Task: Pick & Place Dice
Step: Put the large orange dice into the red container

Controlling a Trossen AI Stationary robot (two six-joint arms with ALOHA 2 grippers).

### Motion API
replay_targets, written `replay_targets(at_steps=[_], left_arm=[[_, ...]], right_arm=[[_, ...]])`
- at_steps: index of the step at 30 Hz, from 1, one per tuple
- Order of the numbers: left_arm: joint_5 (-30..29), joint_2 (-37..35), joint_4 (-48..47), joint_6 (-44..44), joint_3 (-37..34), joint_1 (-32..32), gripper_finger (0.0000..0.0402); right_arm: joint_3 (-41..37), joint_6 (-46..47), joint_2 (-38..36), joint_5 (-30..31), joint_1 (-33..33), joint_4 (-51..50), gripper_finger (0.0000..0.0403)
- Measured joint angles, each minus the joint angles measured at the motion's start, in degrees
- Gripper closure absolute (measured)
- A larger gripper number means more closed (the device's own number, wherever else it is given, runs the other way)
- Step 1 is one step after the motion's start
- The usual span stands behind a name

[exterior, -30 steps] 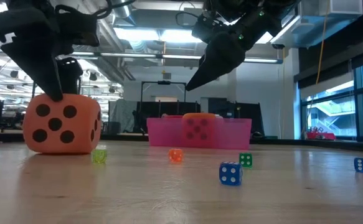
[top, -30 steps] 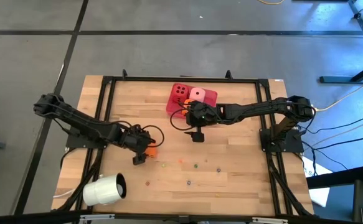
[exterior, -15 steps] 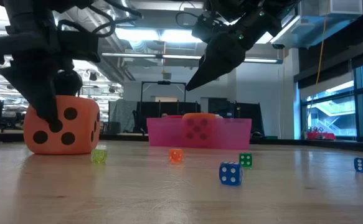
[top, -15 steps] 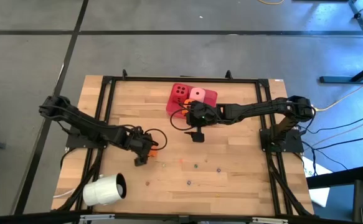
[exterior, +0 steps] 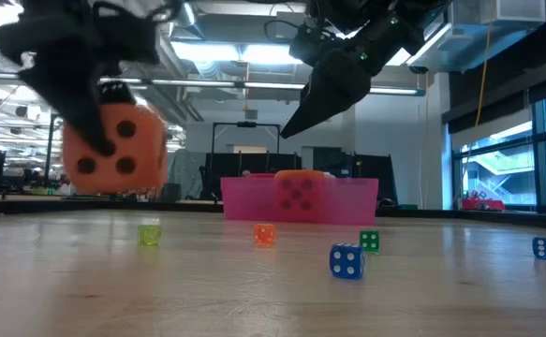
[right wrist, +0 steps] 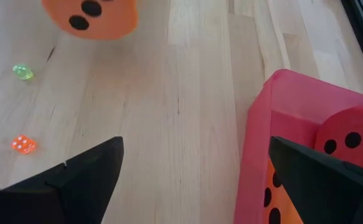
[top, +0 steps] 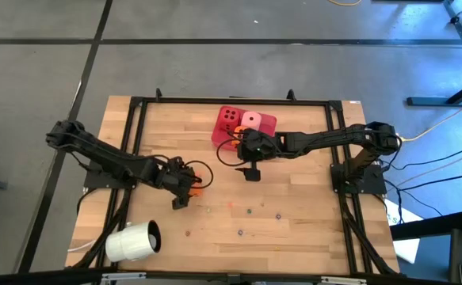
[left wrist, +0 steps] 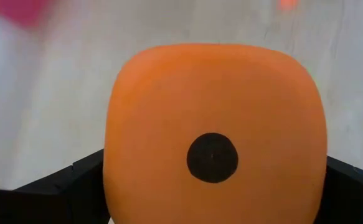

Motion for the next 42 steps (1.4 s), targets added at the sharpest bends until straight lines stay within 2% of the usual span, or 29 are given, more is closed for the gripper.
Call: replay_targets(at_steps=[5, 11, 14, 17, 20, 22, 27, 36, 42], left_arm=[[-12.28, -0.5, 0.41, 3.9, 2.26, 0.51, 0.0001], [-19.02, -0.4, 10.59, 17.37, 2.4, 6.04, 0.0001], [-16.64, -0.08, 15.59, 24.38, 2.43, 11.14, 0.0001], [-11.7, -0.08, 20.15, 30.06, 2.39, 16.54, 0.0001], [-8.21, -0.08, 24.43, 32.96, 2.39, 21.48, 0.0001], [-5.63, -0.11, 26.44, 34.77, 2.41, 24.38, 0.0001], [1.93, 0.32, 27.18, 42.33, 2.41, 30.12, 0.0002], [11.56, 8.56, 34.92, 51.94, 2.41, 37.23, 0.0002], [12.28, 12.34, 38.26, 53.02, 2.43, 41.01, 0.0002]], right_arm=[[0.0, 0.11, 0.0, 0.08, 0.0, -1.27, 0.0003], [0.0, 0.14, 0.0, 0.19, 0.0, -1.73, 0.0003], [0.0, -0.09, 0.0, 2.05, 0.02, -1.41, 0.0003], [0.0, -3.06, 0.0, 7.12, 0.0, -1.07, 0.0003], [0.0, -7.67, 0.0, 13.14, 0.0, -1.31, 0.0007], [0.0, -10.06, 0.0, 14.95, 0.0, -1.34, 0.002], [0.0, -12.43, 0.0, 15.21, 0.0, -3.1, 0.0086], [0.0, -12.96, 0.0, 15.17, -0.45, -2.77, 0.0263], [0.0, -10.82, 0.0, 15.19, -1.87, -1.83, 0.0371]])
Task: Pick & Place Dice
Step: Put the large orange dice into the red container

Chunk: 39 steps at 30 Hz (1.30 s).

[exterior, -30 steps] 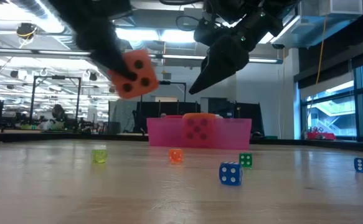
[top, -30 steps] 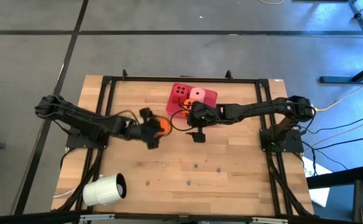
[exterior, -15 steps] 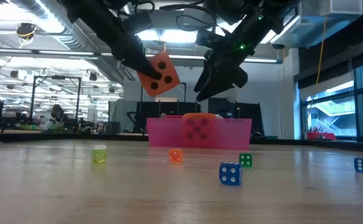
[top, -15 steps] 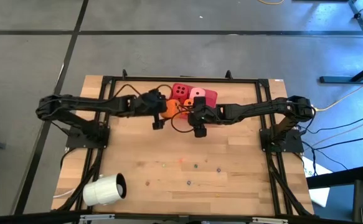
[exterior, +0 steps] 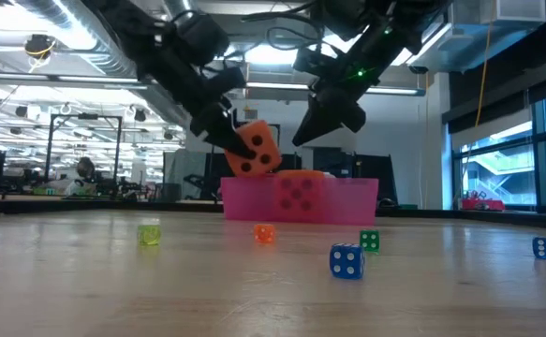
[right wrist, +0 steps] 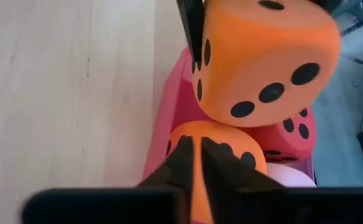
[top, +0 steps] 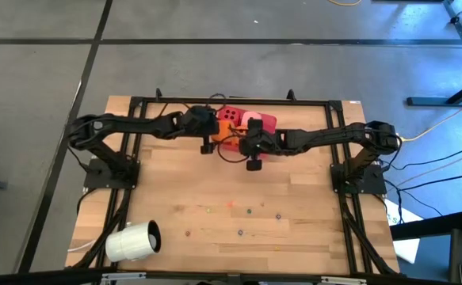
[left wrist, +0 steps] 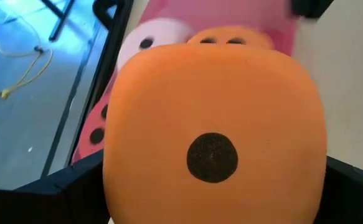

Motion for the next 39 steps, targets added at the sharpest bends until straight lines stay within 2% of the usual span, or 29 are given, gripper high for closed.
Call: replay_targets(at_steps=[3, 8, 12, 17, 21, 28, 32, 36, 39], left_arm=[[0.01, 0.39, -0.47, 0.65, 0.0, 1.05, 0.0002], [0.28, 0.36, -0.7, 0.43, 0.0, 1.76, 0.0002], [2.62, 1.15, -3.71, 0.35, 0.05, 1.79, 0.0002], [2.65, 2.73, -3.86, 1.77, 0.07, 2.04, 0.0002], [2.99, 4.26, -1.94, 2.97, 0.07, 2.12, 0.0002], [3.17, 5.36, -0.83, 3.12, 0.07, 2.09, 0.0002], [3.15, 5.39, -0.88, 2.54, 0.07, 2.09, 0.0002], [3.1, 5.41, -1.0, 1.62, 0.07, 2.07, 0.0002], [3.04, 5.34, -1.04, 0.91, 0.07, 1.98, 0.0002]], right_arm=[[0.0, 0.68, 0.0, -0.01, -0.7, 0.08, 0.0396], [0.0, 1.87, 0.0, -0.2, -2.56, 1.02, 0.0381], [0.0, 2.94, 0.0, -0.2, -3.96, 1.02, 0.0391], [0.0, 3.06, 0.0, -0.28, -4.78, 1.38, 0.0397], [0.0, 2.26, 0.0, -4.39, -5.06, 2.54, 0.0391], [0.01, 1.79, 0.12, -12.55, -5.15, 15.94, 0.0399], [0.08, 1.81, 2.97, -16.23, -5.28, 24.56, 0.0399], [0.07, 1.19, 7.94, -16.05, -5.43, 29.66, 0.0401], [0.06, 0.87, 10.51, -12.55, -5.84, 31.02, 0.0401]])
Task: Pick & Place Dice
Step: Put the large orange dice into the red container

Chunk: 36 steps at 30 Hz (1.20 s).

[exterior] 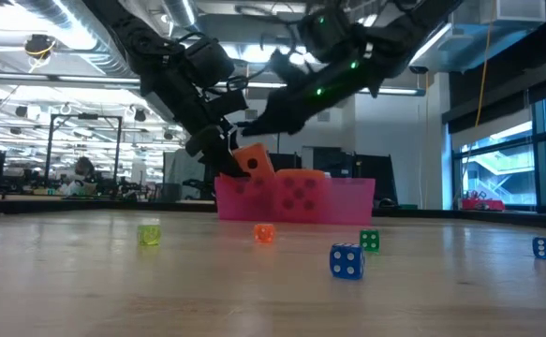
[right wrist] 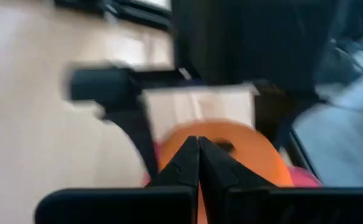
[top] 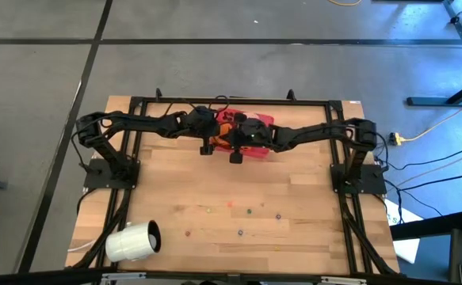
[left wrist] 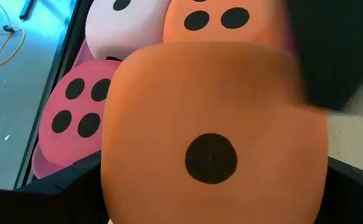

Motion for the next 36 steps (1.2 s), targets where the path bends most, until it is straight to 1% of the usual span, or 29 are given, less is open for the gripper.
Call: replay_targets(at_steps=[2, 5, 11, 14, 19, 22, 25, 27, 31, 34, 36], left_arm=[[-0.07, -0.09, -0.01, -0.15, -0.02, -0.2, 0.0002], [0.1, -0.22, 0.25, -0.38, -0.11, -0.49, 0.0002], [-0.37, -1.99, 0.43, 0.05, -0.31, -1.51, 0.0002], [-0.26, -3.22, 1.08, -0.08, -0.28, -1.53, 0.0002], [-0.02, -3.2, 1.06, -1.49, -0.21, -1.33, 0.0002], [0.47, -3.19, 0.23, -1.74, -0.07, -1.38, 0.0002], [0.52, -3.15, 0.3, -2.11, -0.07, -1.38, 0.0002], [0.52, -3.15, 0.66, -2.17, -0.07, -1.38, 0.0002], [0.77, -3.08, 1.87, -2.27, -0.07, -1.38, 0.0002], [3.59, -3.04, 4.23, -2.27, -0.07, -1.38, 0.0002], [4.31, -2.97, 4.97, -2.25, -0.1, -1.38, 0.0002]], right_arm=[[0.0, 0.0, 1.04, 3.05, -0.49, 0.18, 0.0401], [0.09, 1.09, 2.02, 4.62, -1.58, 0.69, 0.0402], [0.1, 3.93, 2.44, -0.06, -3.9, -1.39, 0.0402], [-0.02, 3.91, 2.58, 0.77, -4.38, -1.72, 0.0402], [-0.05, 3.96, 2.58, 1.15, -4.69, -0.8, 0.0402], [-0.15, 5.46, 2.38, 0.49, -4.56, 4.01, 0.0403], [-0.02, 6.51, 2.05, -2.15, -4.52, 10.04, 0.0403], [-0.04, 7.44, 2.05, -3.9, -4.55, 11.45, 0.0403], [-0.04, 10.14, 2.08, -4.6, -4.95, 8.23, 0.0403], [-0.04, 10.21, 2.36, -4.39, -5.23, 6.94, 0.0403], [-0.02, 11.05, 2.51, -4.39, -5.27, 6.97, 0.0403]])
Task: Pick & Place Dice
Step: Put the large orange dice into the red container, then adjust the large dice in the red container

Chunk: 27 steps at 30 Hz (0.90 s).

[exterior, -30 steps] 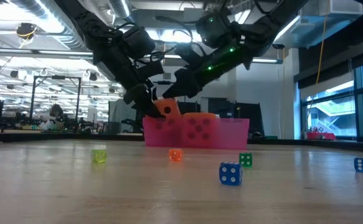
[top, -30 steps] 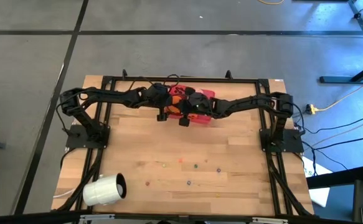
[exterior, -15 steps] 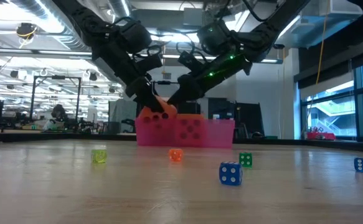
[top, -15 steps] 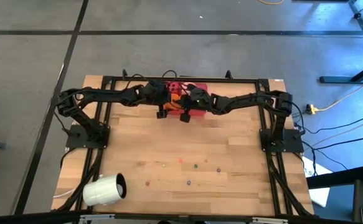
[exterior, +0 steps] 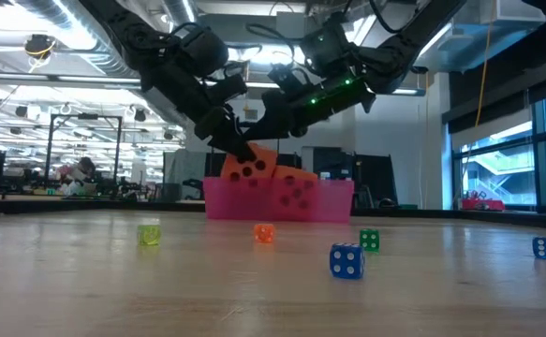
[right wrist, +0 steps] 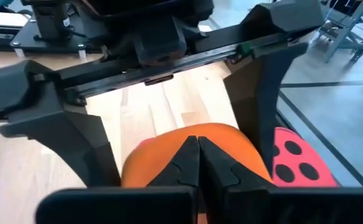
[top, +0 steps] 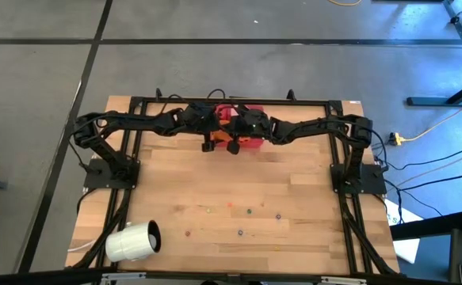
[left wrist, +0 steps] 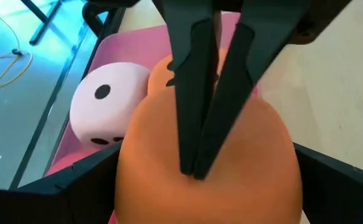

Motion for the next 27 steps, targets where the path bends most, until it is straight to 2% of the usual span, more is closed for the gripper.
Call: replay_targets(at_steps=[8, 12, 22, 27], left_arm=[[-0.3, 0.03, 0.72, -0.02, -0.03, -0.01, 0.0002], [-0.32, -0.23, 1.09, -0.48, -0.01, -0.11, 0.0002], [-3.31, -0.47, 1.23, -1.12, -0.01, -0.04, 0.0002], [-3.35, -0.93, 1.4, -1.85, 0.06, -0.04, 0.0002]], right_arm=[[0.04, 0.47, 0.12, 0.41, -0.42, -1.55, 0.0403], [-0.07, 0.86, 2.42, 0.44, -0.79, -2.92, 0.0403], [-0.02, -2.83, 4.2, 0.66, -1.01, -0.16, 0.0403], [-0.02, -5.91, 0.28, 6.95, -1.03, -2.67, 0.0403]])
